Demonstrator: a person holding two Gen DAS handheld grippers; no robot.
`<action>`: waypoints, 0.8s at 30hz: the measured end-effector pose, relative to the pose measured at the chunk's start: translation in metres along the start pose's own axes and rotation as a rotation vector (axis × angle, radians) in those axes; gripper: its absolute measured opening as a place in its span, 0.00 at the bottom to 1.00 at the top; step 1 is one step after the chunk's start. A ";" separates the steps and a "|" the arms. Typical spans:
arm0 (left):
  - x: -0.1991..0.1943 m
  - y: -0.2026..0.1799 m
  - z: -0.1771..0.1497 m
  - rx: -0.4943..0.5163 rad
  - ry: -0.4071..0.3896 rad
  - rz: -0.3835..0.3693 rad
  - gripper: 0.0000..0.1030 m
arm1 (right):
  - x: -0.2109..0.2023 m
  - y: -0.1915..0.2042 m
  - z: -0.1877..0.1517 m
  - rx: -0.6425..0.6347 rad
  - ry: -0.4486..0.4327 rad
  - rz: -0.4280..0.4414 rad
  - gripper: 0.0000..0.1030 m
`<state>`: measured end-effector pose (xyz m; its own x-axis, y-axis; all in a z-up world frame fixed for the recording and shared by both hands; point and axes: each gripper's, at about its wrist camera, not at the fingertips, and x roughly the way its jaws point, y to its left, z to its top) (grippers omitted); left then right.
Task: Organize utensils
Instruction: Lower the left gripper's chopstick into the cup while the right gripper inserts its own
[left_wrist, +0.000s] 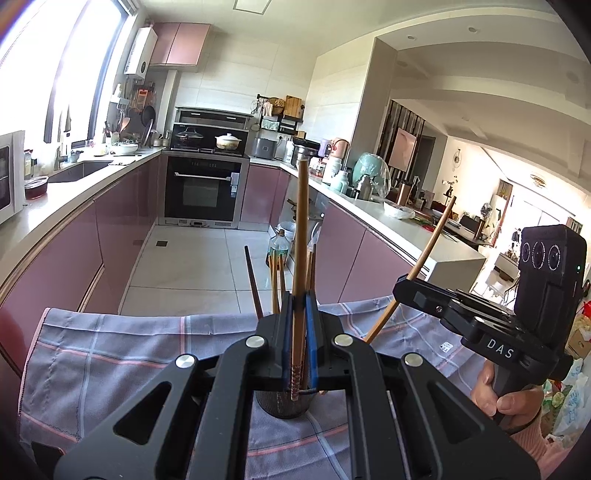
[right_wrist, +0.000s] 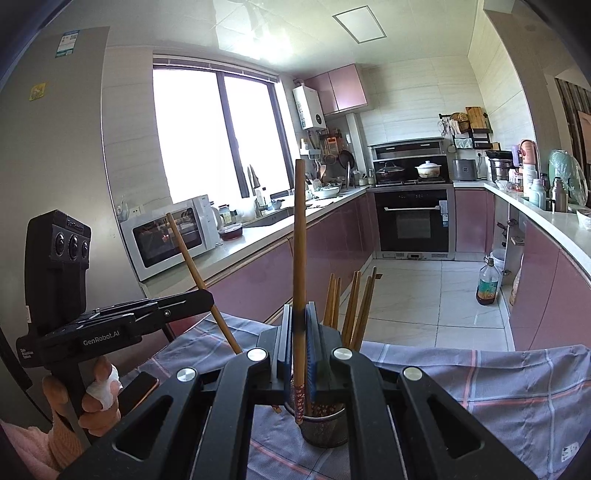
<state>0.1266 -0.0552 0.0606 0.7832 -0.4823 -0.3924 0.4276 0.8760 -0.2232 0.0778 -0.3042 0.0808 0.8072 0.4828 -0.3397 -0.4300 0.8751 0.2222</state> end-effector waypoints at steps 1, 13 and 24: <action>0.001 -0.001 0.002 0.003 -0.003 0.001 0.07 | 0.002 0.001 0.001 0.001 0.000 -0.002 0.05; 0.012 -0.005 0.007 0.004 0.000 0.000 0.07 | 0.014 -0.003 0.006 0.005 0.005 -0.020 0.05; 0.028 -0.005 0.000 0.016 0.066 0.024 0.07 | 0.036 -0.013 0.001 0.014 0.058 -0.048 0.05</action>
<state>0.1461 -0.0733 0.0509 0.7620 -0.4603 -0.4555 0.4170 0.8869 -0.1987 0.1124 -0.2984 0.0666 0.8019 0.4414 -0.4027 -0.3850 0.8971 0.2167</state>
